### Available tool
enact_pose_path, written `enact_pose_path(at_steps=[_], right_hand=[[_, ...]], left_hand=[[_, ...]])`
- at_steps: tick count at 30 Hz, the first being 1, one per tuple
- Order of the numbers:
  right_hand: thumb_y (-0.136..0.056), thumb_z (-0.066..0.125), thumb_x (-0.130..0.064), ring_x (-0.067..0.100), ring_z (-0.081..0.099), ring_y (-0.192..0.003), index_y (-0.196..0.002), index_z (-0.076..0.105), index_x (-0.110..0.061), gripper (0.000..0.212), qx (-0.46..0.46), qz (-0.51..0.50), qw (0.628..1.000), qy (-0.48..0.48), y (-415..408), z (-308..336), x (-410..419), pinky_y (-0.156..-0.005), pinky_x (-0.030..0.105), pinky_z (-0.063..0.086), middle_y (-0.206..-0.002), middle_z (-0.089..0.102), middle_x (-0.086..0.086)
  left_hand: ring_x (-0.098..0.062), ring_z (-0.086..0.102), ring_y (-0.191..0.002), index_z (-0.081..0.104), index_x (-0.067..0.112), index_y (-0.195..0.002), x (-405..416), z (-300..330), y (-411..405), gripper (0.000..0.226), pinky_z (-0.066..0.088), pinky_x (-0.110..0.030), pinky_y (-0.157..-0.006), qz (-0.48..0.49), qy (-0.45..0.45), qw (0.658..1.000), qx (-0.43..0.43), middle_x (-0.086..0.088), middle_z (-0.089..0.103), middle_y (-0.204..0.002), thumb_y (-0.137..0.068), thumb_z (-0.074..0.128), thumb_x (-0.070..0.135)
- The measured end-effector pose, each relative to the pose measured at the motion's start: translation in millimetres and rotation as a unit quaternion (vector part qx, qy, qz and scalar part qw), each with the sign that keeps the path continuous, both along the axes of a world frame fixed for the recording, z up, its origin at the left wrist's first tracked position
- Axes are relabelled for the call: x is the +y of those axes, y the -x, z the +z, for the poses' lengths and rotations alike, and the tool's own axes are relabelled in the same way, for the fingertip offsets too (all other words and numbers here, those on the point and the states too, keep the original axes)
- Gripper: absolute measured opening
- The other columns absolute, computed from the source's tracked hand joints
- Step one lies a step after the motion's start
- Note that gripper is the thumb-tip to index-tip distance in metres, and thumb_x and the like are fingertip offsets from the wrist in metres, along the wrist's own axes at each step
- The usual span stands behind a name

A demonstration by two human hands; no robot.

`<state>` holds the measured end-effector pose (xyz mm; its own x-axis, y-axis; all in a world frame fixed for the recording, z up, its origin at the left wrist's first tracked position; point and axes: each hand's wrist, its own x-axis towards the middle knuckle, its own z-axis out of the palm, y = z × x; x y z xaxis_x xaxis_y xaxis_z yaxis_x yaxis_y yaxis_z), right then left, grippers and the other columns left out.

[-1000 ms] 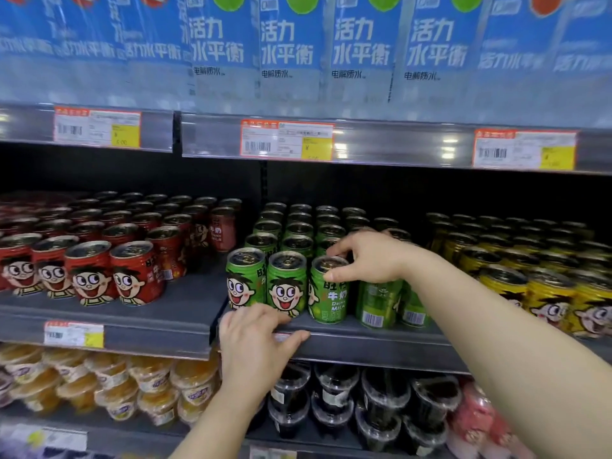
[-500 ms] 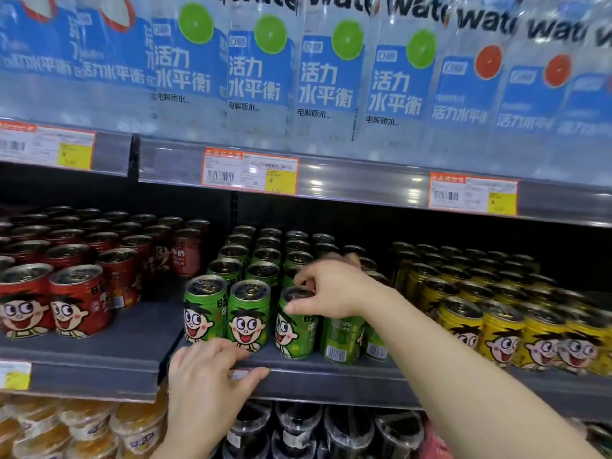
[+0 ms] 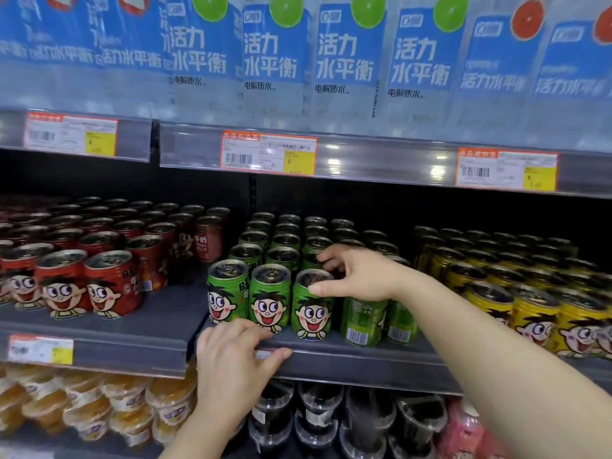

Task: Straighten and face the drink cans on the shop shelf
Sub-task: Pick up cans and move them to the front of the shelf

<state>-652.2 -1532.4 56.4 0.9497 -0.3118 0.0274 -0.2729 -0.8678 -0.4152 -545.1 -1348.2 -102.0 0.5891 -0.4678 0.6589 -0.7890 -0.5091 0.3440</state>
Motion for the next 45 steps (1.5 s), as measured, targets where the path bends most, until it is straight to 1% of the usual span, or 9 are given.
enact_pose_path(at_steps=[6,10,15,20,23,26,32,38,45], right_hand=[[-0.068,0.041,-0.085,0.022,0.038,-0.127,-0.129,0.05,-0.036,0.079,0.094,-0.095,0.967,0.215,36.5,18.7,-29.9,-0.105,0.044,0.024,-0.129,0.056,-0.007],[-0.067,0.05,-0.081,0.018,0.053,-0.11,-0.11,0.063,-0.032,0.066,0.073,-0.057,0.982,0.167,38.5,1.4,-36.1,-0.103,0.044,0.031,-0.106,0.067,-0.007],[-0.072,0.07,-0.056,0.012,0.053,-0.116,-0.139,0.04,-0.038,0.075,0.073,0.017,0.996,0.042,41.8,5.4,-45.5,-0.103,0.032,0.041,-0.132,0.055,-0.01],[-0.063,0.057,-0.079,0.016,0.054,-0.109,-0.11,0.056,-0.038,0.062,0.071,-0.012,0.986,0.151,33.9,-1.2,-44.0,-0.098,0.037,0.038,-0.108,0.061,-0.009],[-0.054,0.036,-0.094,0.024,0.045,-0.118,-0.111,0.055,-0.029,0.089,0.078,-0.062,0.956,0.274,24.7,-8.7,-36.4,-0.103,0.046,0.023,-0.114,0.06,-0.001],[-0.063,0.052,-0.081,0.024,0.036,-0.131,-0.132,0.041,-0.039,0.082,0.084,-0.007,0.977,0.197,34.9,-0.8,-45.7,-0.109,0.045,0.012,-0.135,0.052,-0.004],[-0.057,0.047,-0.088,0.024,0.043,-0.119,-0.111,0.054,-0.028,0.081,0.034,-0.036,0.965,0.256,30.3,-9.0,-38.9,-0.107,0.046,0.014,-0.104,0.06,-0.003],[-0.063,0.057,-0.079,0.021,0.038,-0.13,-0.137,0.037,-0.039,0.087,0.045,0.003,0.986,0.162,46.6,-4.0,-58.2,-0.11,0.046,0.016,-0.131,0.054,-0.006],[-0.066,0.057,-0.077,0.021,0.047,-0.12,-0.124,0.053,-0.035,0.072,0.015,-0.017,0.983,0.182,39.7,-14.7,-45.4,-0.108,0.046,0.014,-0.115,0.064,-0.007]], left_hand=[[-0.021,0.061,-0.08,0.073,0.027,-0.083,-15.4,0.9,24.3,0.049,0.029,-0.031,-0.082,-0.024,0.035,0.999,-0.012,0.012,0.064,-0.079,-0.066,0.053,0.069],[-0.016,0.06,-0.078,0.072,0.029,-0.082,-38.4,2.4,45.0,0.043,0.029,-0.029,-0.079,-0.057,0.026,0.998,0.002,0.014,0.063,-0.078,-0.068,0.054,0.065],[-0.017,0.058,-0.075,0.071,0.03,-0.079,-47.0,0.7,52.5,0.038,0.03,-0.033,-0.079,-0.036,0.015,0.999,0.009,0.014,0.06,-0.074,-0.069,0.054,0.062],[-0.015,0.057,-0.075,0.07,0.031,-0.077,-48.0,-0.7,54.0,0.036,0.029,-0.032,-0.079,-0.029,0.027,0.999,0.012,0.017,0.059,-0.074,-0.068,0.054,0.063],[-0.014,0.058,-0.075,0.07,0.031,-0.077,-48.1,-2.2,52.8,0.037,0.03,-0.032,-0.078,-0.027,0.031,0.999,0.008,0.017,0.059,-0.074,-0.069,0.052,0.064],[-0.014,0.057,-0.073,0.069,0.031,-0.075,-48.8,-2.1,52.9,0.037,0.029,-0.031,-0.075,-0.023,0.039,0.999,0.003,0.016,0.06,-0.073,-0.068,0.053,0.064],[-0.014,0.059,-0.074,0.07,0.033,-0.075,-50.5,1.0,53.2,0.038,0.023,-0.028,-0.072,-0.007,0.033,0.999,0.02,0.016,0.061,-0.072,-0.064,0.057,0.067],[-0.012,0.056,-0.084,0.07,0.036,-0.086,-51.9,8.5,58.7,0.031,0.027,-0.032,-0.084,0.009,-0.005,0.999,0.042,0.021,0.053,-0.079,-0.064,0.077,0.057],[-0.014,0.056,-0.089,0.07,0.036,-0.093,-53.3,11.1,61.9,0.033,0.02,-0.029,-0.084,0.009,-0.015,0.999,0.039,0.017,0.061,-0.087,-0.068,0.075,0.057]])
